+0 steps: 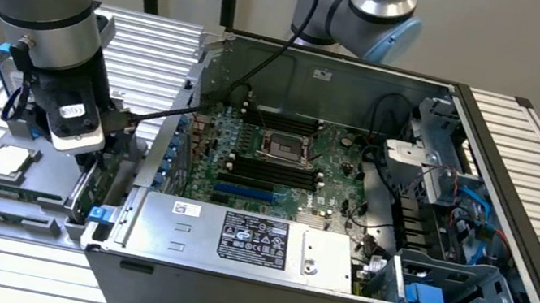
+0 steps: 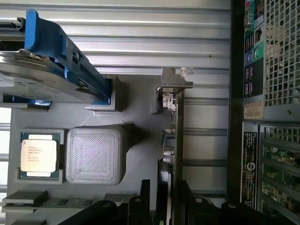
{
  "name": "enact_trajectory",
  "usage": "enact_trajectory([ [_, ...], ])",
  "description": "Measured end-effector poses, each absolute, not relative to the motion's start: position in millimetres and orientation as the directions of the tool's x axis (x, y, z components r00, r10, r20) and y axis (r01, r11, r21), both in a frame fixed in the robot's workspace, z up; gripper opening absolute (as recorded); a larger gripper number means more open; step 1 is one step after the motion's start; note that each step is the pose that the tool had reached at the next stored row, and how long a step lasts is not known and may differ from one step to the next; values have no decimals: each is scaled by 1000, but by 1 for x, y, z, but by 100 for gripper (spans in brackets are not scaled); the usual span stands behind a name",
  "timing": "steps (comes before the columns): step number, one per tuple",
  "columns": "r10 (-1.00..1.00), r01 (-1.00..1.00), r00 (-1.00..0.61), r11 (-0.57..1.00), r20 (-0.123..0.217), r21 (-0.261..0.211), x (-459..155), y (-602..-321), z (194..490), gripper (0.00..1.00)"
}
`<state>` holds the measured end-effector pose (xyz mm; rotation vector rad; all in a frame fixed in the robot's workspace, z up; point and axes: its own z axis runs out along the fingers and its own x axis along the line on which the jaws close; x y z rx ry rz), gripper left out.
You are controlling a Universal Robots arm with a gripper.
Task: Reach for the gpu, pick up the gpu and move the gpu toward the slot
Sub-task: 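Pick up the gpu and move the gpu toward the slot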
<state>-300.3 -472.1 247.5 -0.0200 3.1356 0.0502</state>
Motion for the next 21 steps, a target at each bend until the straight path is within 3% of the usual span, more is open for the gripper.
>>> enact_trajectory([
  [21, -13, -13, -1000, 1000, -6, 26, -299, -472, 241, 37],
])
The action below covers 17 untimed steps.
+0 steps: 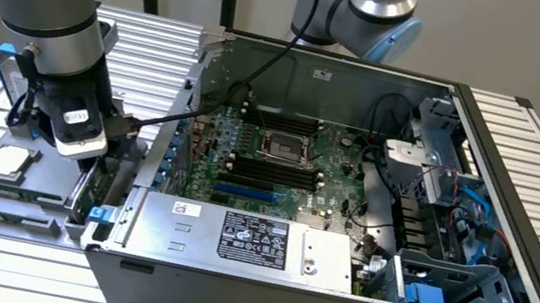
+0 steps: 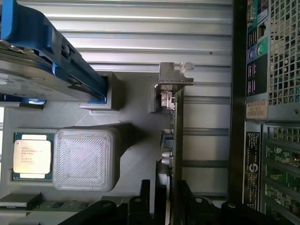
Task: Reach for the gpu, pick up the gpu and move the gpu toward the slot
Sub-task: 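Pick up the gpu and move the gpu toward the slot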
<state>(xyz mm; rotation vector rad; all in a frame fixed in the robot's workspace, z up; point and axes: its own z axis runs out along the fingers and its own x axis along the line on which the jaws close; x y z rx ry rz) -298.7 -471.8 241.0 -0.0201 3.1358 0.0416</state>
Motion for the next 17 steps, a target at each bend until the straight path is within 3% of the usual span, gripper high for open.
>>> enact_trajectory([
  [5, -13, -13, -1000, 1000, -6, 24, -299, -471, 241, 37],
  [10, -13, -13, -1000, 1000, -6, 21, -299, -469, 241, 26],
  [17, -13, -13, -1000, 1000, -6, 20, -299, -469, 241, 26],
])
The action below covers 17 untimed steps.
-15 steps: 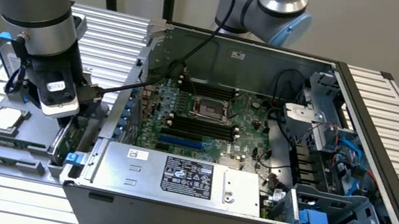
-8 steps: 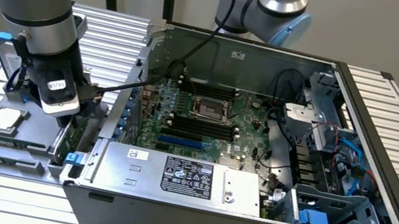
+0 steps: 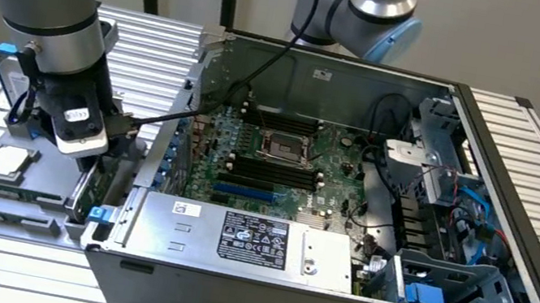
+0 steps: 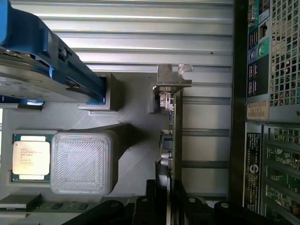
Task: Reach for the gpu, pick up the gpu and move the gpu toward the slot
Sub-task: 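Pick up the gpu and move the gpu toward the slot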
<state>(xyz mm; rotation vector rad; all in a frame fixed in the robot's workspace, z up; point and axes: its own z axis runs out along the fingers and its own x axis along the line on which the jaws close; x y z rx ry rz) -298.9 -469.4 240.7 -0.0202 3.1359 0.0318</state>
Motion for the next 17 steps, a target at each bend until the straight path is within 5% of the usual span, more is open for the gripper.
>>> enact_trajectory([
  [17, -13, -13, -1000, 1000, 8, 23, -299, -469, 256, 26],
])
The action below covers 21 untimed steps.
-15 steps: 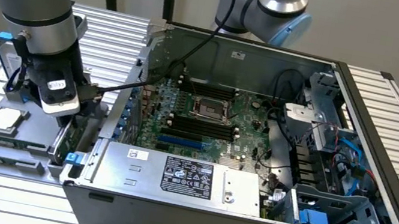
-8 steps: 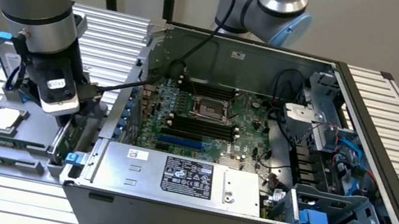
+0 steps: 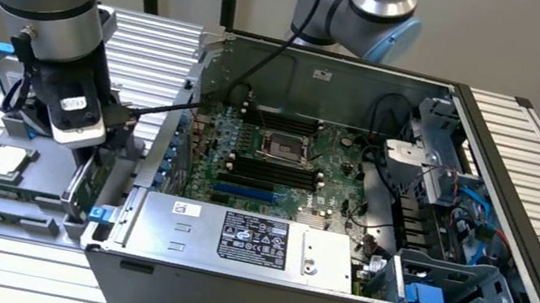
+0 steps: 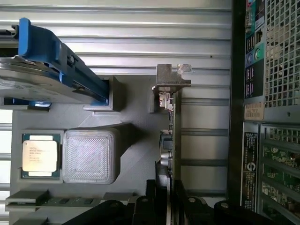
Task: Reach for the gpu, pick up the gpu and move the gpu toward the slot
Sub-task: 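Pick up the gpu and move the gpu toward the slot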
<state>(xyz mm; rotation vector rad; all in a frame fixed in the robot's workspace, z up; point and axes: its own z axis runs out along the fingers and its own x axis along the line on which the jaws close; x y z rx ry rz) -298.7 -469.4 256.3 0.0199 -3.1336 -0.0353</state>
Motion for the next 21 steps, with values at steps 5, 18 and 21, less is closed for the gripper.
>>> enact_trajectory([
  [5, -13, -13, -1000, 1000, 8, 23, -299, -469, 270, 26],
  [18, -13, -13, -1000, 1000, 8, 23, -298, -469, 327, 26],
  [21, -13, -13, -1000, 1000, 8, 23, -296, -469, 340, 26],
])
